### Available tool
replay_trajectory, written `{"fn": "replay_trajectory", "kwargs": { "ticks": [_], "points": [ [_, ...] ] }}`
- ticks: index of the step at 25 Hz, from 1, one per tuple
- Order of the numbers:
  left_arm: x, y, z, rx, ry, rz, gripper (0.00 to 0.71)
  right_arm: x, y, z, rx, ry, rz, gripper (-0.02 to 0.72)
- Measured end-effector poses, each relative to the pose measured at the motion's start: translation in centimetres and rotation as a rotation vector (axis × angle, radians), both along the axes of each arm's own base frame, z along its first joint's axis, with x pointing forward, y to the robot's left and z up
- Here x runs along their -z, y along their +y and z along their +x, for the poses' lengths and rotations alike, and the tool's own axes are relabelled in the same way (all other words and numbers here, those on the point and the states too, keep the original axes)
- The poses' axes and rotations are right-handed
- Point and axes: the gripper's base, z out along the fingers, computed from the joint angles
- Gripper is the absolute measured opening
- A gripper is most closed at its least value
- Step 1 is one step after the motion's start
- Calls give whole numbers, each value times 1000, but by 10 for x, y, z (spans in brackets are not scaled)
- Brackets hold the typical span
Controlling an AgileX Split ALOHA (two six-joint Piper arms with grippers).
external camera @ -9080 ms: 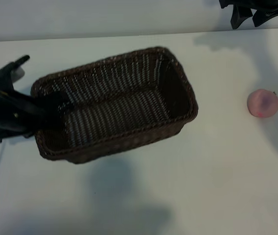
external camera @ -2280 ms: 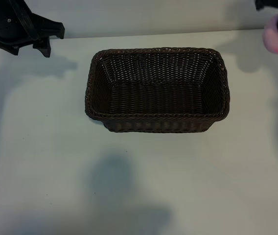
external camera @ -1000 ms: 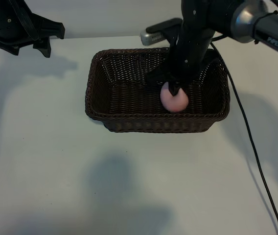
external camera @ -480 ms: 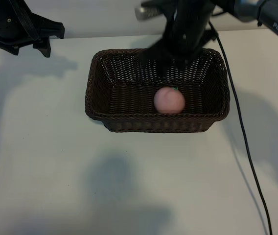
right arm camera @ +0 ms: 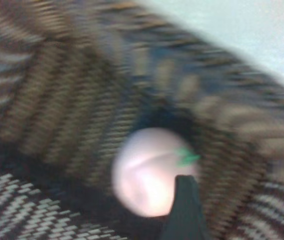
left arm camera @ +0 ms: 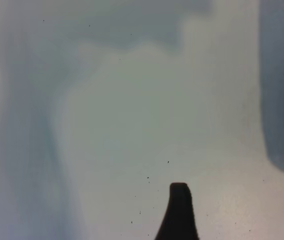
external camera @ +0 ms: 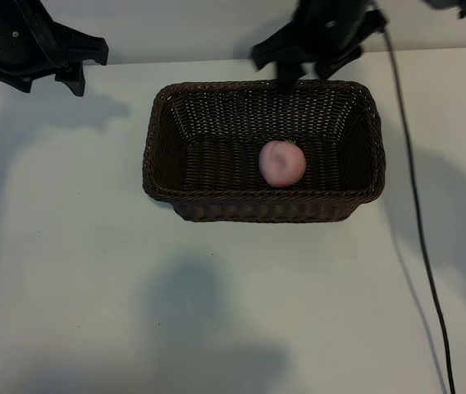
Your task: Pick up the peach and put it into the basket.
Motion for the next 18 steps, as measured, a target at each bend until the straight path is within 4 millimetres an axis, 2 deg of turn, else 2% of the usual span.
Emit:
{"fn": "replay_trajectory", "kwargs": {
  "ticks": [7,10,13,18],
  "points": [
    [0,0,0,0,0,1,598,-13,-78,18,154,-33,-7,541],
    [0,0,0,0,0,1,598,-19,-103,20,201,-47,-10,541],
    [0,0,0,0,0,1,598,-22,-112,19,207,-50,-16,541],
    [0,0,0,0,0,1,598,-16,-115,16,195,-29,-31,541]
  ]
}}
